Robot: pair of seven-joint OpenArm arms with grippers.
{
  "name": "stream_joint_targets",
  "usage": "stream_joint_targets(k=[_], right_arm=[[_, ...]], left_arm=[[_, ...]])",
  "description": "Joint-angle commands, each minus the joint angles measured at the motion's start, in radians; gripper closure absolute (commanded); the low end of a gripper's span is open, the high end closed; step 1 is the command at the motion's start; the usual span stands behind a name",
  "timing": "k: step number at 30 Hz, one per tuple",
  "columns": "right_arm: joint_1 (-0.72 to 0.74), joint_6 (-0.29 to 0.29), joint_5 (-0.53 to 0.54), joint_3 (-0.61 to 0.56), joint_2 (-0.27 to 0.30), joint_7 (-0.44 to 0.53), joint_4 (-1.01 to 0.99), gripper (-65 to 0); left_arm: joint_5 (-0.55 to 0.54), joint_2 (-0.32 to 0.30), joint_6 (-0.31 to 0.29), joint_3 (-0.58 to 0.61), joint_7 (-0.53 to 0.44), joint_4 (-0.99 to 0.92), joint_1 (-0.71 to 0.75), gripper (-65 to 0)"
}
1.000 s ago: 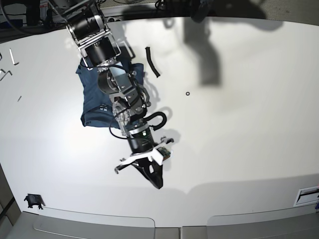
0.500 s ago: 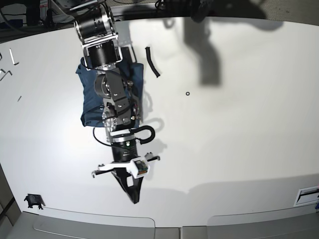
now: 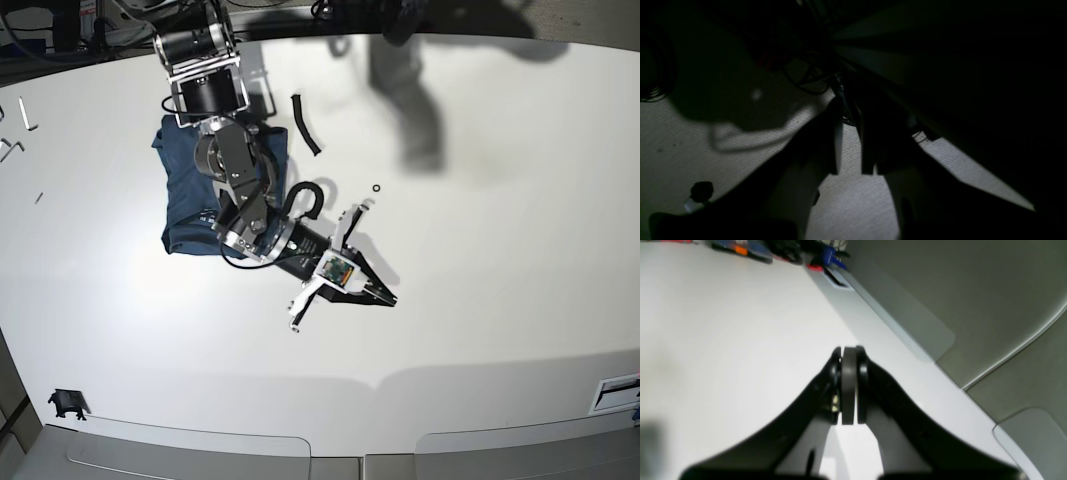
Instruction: Fold the T-shirt properly
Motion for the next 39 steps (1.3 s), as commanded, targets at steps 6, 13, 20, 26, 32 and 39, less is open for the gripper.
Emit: stream_joint_targets(k=[6, 13, 20, 26, 32, 39], right_arm=[[0.026, -0.014, 0.018, 0.007, 0.003, 0.027, 0.019, 0.0], [0.024, -0.014, 0.13, 0.005, 0.003, 0.027, 0.016, 0.0], [0.024, -0.014, 0.15, 0.005, 0.003, 0.027, 0.016, 0.0], [0.024, -0.014, 0.15, 0.005, 0.003, 0.028, 0.016, 0.0], [0.016, -0.014, 0.15, 0.005, -0.006, 0.032, 0.016, 0.0], [0.016, -0.014, 0.204, 0.008, -0.026, 0.038, 0.015, 0.0]], left_arm=[[0.002, 0.008, -0.01, 0.002, -0.009, 0.005, 0.011, -8.1], [0.002, 0.008, -0.01, 0.002, -0.009, 0.005, 0.011, -8.1], [0.002, 0.008, -0.01, 0.002, -0.009, 0.005, 0.012, -8.1], [0.002, 0.008, -0.01, 0.002, -0.009, 0.005, 0.011, -8.1], [0.002, 0.008, -0.01, 0.002, -0.009, 0.005, 0.011, -8.1], [0.002, 0.008, -0.01, 0.002, -0.009, 0.005, 0.011, -8.1]])
